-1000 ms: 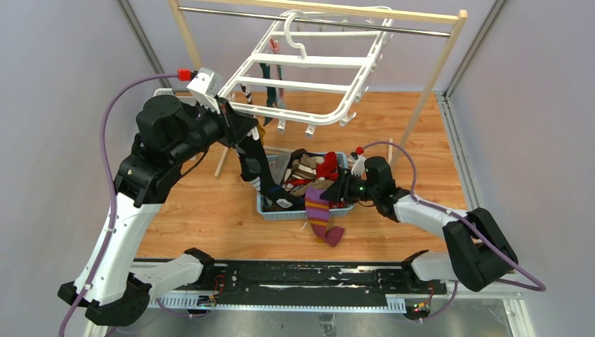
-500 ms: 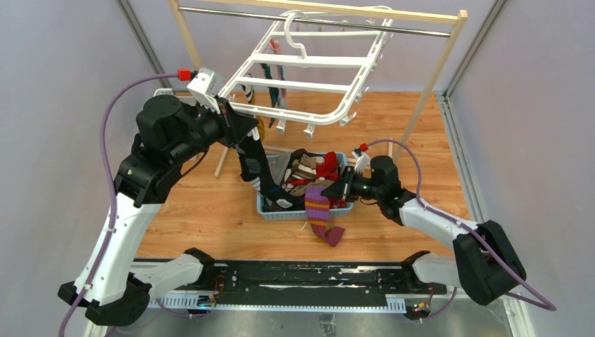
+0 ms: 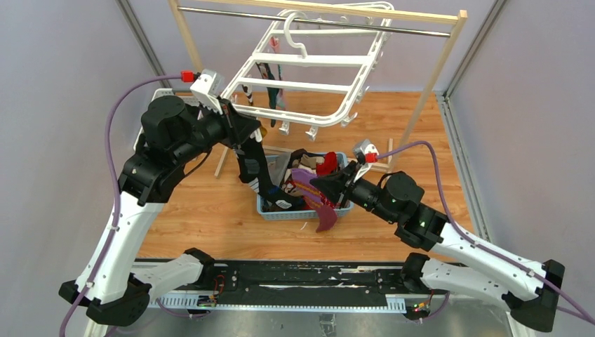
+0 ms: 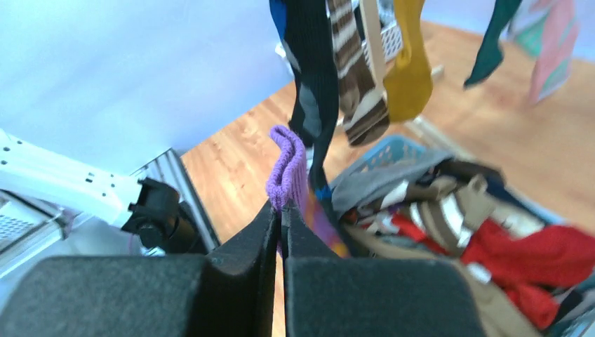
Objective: Clip the socks to the hanger
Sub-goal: Pick up the sock at the center of the board, then clamp the sock onto the hanger.
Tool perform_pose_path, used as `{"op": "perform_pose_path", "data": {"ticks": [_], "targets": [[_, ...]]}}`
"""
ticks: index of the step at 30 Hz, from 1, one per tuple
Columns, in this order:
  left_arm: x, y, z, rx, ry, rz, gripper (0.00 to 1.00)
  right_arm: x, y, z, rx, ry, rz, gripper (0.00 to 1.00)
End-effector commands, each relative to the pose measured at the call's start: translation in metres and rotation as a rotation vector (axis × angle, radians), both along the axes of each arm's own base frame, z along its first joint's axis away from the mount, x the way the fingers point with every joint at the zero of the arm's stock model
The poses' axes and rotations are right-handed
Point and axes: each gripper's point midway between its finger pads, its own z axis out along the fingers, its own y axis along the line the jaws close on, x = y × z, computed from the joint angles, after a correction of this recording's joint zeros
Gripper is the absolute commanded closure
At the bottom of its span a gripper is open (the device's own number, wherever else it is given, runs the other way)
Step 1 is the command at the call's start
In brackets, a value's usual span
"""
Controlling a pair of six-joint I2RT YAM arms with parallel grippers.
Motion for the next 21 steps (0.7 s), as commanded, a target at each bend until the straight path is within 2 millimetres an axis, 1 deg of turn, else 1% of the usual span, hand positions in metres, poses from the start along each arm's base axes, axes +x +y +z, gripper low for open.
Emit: {"op": "perform_pose_path", "data": {"ticks": [1, 3, 6, 10, 13, 16, 21], "targets": [[-0.006, -0.002, -0.006, -0.010, 0.032, -0.025, 1.00, 0.007, 0.011, 0.031, -0.112, -0.207, -0.090, 1.00], [-0.006, -0.002, -0.005, -0.015, 0.031, -0.024, 1.00, 0.000, 0.026, 0.048, -0.118, -0.269, -0.063, 1.00], [-0.006, -0.002, -0.005, -0.022, 0.035, -0.022, 1.00, -0.008, 0.045, 0.076, -0.114, -0.372, -0.072, 1.00], [-0.008, -0.006, -0.010, -0.030, 0.054, -0.041, 1.00, -0.009, 0.068, 0.099, -0.092, -0.475, -0.068, 1.00], [-0.011, -0.009, -0.006, -0.048, 0.044, -0.061, 1.00, -0.006, 0.081, 0.107, -0.056, -0.510, -0.072, 1.00], [-0.012, -0.009, -0.004, -0.056, 0.041, -0.063, 1.00, 0.000, 0.086, 0.114, -0.038, -0.525, -0.105, 1.00], [-0.013, -0.009, -0.004, -0.055, 0.044, -0.069, 1.00, 0.009, 0.096, 0.114, -0.036, -0.535, -0.134, 1.00]]}}
